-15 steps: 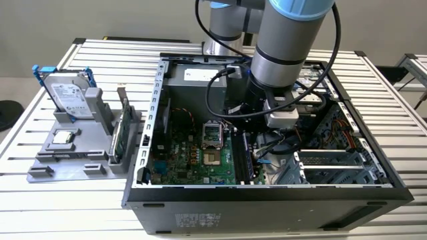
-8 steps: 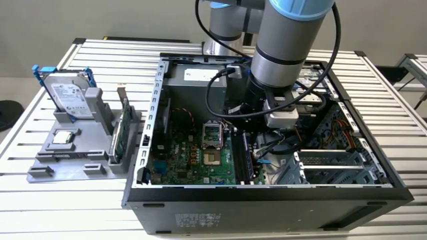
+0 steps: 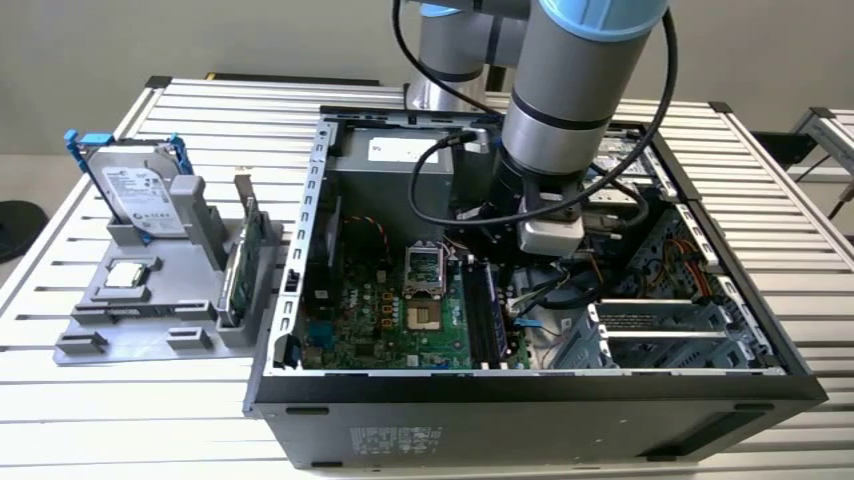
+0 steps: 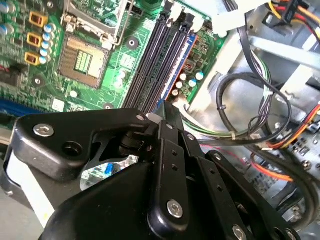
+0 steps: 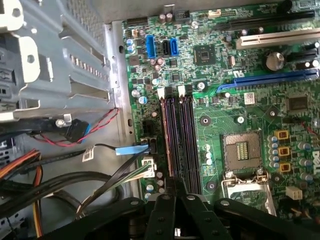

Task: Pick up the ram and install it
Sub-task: 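Press down the ram until it locks into place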

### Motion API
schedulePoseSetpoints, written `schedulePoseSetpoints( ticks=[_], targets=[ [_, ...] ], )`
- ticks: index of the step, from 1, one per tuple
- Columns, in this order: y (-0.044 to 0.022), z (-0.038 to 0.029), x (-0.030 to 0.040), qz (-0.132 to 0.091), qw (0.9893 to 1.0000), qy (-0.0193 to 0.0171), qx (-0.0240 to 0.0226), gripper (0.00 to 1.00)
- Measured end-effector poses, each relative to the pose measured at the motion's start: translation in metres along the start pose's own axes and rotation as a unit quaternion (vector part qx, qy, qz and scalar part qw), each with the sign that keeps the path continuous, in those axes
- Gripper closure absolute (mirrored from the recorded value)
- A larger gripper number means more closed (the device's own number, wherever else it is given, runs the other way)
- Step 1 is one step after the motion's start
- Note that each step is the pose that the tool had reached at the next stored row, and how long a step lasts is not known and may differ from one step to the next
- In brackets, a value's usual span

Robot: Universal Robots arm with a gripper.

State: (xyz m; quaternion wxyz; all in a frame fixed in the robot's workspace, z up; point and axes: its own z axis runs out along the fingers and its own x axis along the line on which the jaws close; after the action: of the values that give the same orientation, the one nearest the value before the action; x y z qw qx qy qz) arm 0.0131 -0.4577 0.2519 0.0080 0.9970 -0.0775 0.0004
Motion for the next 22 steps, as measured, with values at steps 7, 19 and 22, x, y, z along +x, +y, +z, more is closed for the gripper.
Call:
schedulePoseSetpoints(
  ticks=[7, 19, 22],
  targets=[
    [0.0000, 0.0000, 0.0000, 0.053, 0.9986, -0.0009, -0.0001, 1.00],
    [0.0000, 0.0000, 0.0000, 0.145, 0.9894, -0.0023, -0.0003, 1.00],
    [0.0000, 0.0000, 0.0000, 0.168, 0.9857, -0.0027, -0.0003, 1.00]
  ],
)
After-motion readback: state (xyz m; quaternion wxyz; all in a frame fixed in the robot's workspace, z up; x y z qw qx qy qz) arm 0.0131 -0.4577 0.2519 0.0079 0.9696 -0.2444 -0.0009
